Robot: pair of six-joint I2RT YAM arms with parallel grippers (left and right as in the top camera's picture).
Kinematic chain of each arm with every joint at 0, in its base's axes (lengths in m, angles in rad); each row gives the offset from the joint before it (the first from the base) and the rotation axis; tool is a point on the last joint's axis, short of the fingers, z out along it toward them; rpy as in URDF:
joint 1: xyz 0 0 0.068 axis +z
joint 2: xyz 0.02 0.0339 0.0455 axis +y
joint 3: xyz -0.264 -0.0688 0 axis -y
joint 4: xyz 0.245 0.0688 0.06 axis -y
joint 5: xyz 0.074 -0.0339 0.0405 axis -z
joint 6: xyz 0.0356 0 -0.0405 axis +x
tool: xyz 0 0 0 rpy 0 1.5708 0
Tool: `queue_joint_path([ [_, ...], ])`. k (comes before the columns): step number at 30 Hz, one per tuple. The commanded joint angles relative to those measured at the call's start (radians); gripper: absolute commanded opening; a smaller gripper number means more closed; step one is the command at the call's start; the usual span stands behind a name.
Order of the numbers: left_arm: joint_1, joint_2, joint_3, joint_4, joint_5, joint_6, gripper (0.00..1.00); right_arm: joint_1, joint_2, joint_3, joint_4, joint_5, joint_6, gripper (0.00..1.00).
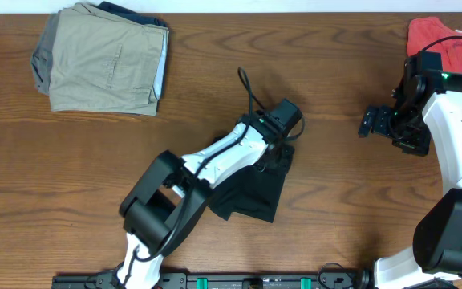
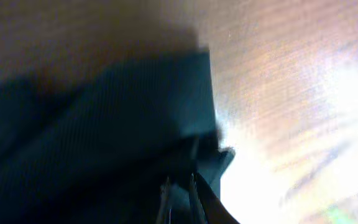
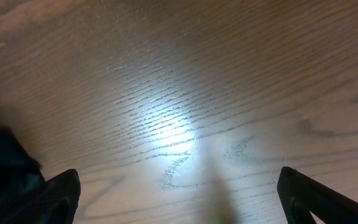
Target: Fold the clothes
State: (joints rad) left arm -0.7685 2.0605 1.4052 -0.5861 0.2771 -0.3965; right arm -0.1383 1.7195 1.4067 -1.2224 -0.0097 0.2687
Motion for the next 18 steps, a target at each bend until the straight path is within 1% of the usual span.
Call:
queue_joint_path([
  [1,0.000,0.030,-0.010,0.029,-0.017,-0.009,0.13,0.001,-0.003,0.003,0.000,0.006,-0.012,0.99],
  [5,0.000,0.016,0.000,0.023,-0.016,-0.009,0.13,0.001,-0.003,0.003,0.000,0.006,-0.012,0.99],
  [8,0.000,-0.029,0.002,-0.002,-0.002,-0.009,0.13,0.001,-0.003,0.003,0.000,0.006,-0.012,0.99],
  [12,0.000,-0.163,0.002,-0.029,0.028,-0.006,0.13,0.001,-0.003,0.003,0.000,0.006,-0.012,0.99],
  [15,0.001,-0.298,0.002,-0.074,0.019,0.034,0.14,0.001,-0.003,0.003,0.000,0.006,-0.012,0.99],
  [16,0.004,-0.334,0.002,-0.096,0.008,0.047,0.14,0.001,-0.003,0.003,0.000,0.006,-0.012,0.99],
  [17,0.006,-0.377,0.002,-0.127,-0.021,0.048,0.17,0.001,-0.003,0.003,0.000,0.006,-0.012,0.99],
  [18,0.011,-0.411,0.002,-0.167,-0.058,0.048,0.17,0.001,-0.003,0.003,0.000,0.006,-0.012,0.99],
])
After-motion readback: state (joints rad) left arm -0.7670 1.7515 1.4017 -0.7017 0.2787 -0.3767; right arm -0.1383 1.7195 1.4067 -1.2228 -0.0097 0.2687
